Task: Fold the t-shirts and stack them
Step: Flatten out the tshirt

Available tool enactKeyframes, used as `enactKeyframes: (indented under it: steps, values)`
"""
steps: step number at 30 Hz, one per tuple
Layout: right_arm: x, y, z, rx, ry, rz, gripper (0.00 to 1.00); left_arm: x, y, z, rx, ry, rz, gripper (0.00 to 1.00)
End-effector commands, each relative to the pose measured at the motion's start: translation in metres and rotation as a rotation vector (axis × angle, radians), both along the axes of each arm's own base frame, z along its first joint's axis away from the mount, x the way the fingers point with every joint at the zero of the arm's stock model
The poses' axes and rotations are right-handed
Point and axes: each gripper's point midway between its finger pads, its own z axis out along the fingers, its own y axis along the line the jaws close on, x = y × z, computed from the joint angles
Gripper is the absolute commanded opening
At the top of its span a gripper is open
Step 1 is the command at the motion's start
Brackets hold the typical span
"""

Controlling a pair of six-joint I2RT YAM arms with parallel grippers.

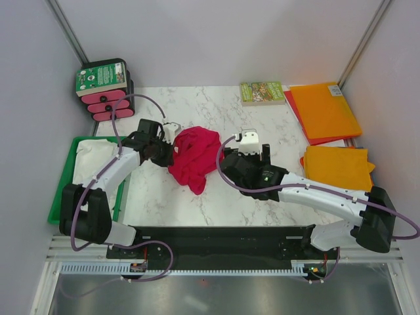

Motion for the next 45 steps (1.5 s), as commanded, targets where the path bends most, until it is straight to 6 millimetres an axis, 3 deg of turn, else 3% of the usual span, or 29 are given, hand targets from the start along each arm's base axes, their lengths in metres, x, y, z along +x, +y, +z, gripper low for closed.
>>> enactKeyframes:
  steps: [1,4,7,8,10,11,16,17,18,20,21,23,31,40,43,44,45]
  values:
    - [0.003,-0.002,-0.002,0.031,-0.012,-0.029,0.98,0.009,0.008,0.019,0.031,-0.094,0.013,0.02]
    - [0.010,-0.008,-0.010,0.036,0.018,-0.050,0.98,0.019,0.021,0.037,0.046,-0.157,0.064,0.02]
    - [0.024,-0.012,-0.027,0.053,0.086,-0.060,0.98,0.032,0.043,0.059,0.002,-0.182,0.147,0.02]
    - [0.027,-0.012,-0.031,0.046,0.096,-0.048,0.98,0.040,0.059,0.070,-0.013,-0.200,0.195,0.02]
    - [0.036,-0.001,-0.040,0.079,0.118,-0.021,0.93,0.043,0.069,0.077,-0.036,-0.198,0.219,0.02]
    - [0.041,0.005,-0.040,0.095,0.117,-0.006,0.85,0.045,0.075,0.081,-0.037,-0.210,0.234,0.02]
    - [0.062,0.038,-0.064,0.098,0.167,0.043,0.62,0.041,0.075,0.077,-0.032,-0.198,0.224,0.02]
    - [0.065,0.044,-0.067,0.104,0.173,0.052,0.62,0.040,0.075,0.074,-0.032,-0.193,0.224,0.02]
    - [0.068,0.048,-0.081,0.082,0.199,0.050,0.62,0.039,0.074,0.073,-0.034,-0.189,0.225,0.02]
    - [0.078,0.058,-0.081,0.095,0.190,0.048,0.62,0.037,0.074,0.070,-0.037,-0.179,0.225,0.02]
    - [0.081,0.061,-0.091,0.086,0.202,0.045,0.62,0.037,0.074,0.069,-0.037,-0.179,0.225,0.02]
    - [0.094,0.065,-0.090,0.114,0.192,0.032,0.62,0.035,0.074,0.066,-0.033,-0.173,0.221,0.02]
    - [0.128,0.074,-0.120,0.138,0.246,0.017,0.62,0.029,0.074,0.061,-0.025,-0.168,0.212,0.02]
    - [0.137,0.083,-0.155,0.130,0.310,0.025,0.61,0.028,0.070,0.056,-0.052,-0.144,0.212,0.02]
    - [0.135,0.081,-0.167,0.130,0.342,0.010,0.46,0.027,0.070,0.055,-0.049,-0.144,0.213,0.02]
    - [0.134,0.079,-0.170,0.130,0.355,0.003,0.29,0.026,0.071,0.054,-0.046,-0.143,0.213,0.02]
    - [0.133,0.076,-0.173,0.131,0.365,-0.005,0.18,0.026,0.071,0.054,-0.043,-0.145,0.213,0.02]
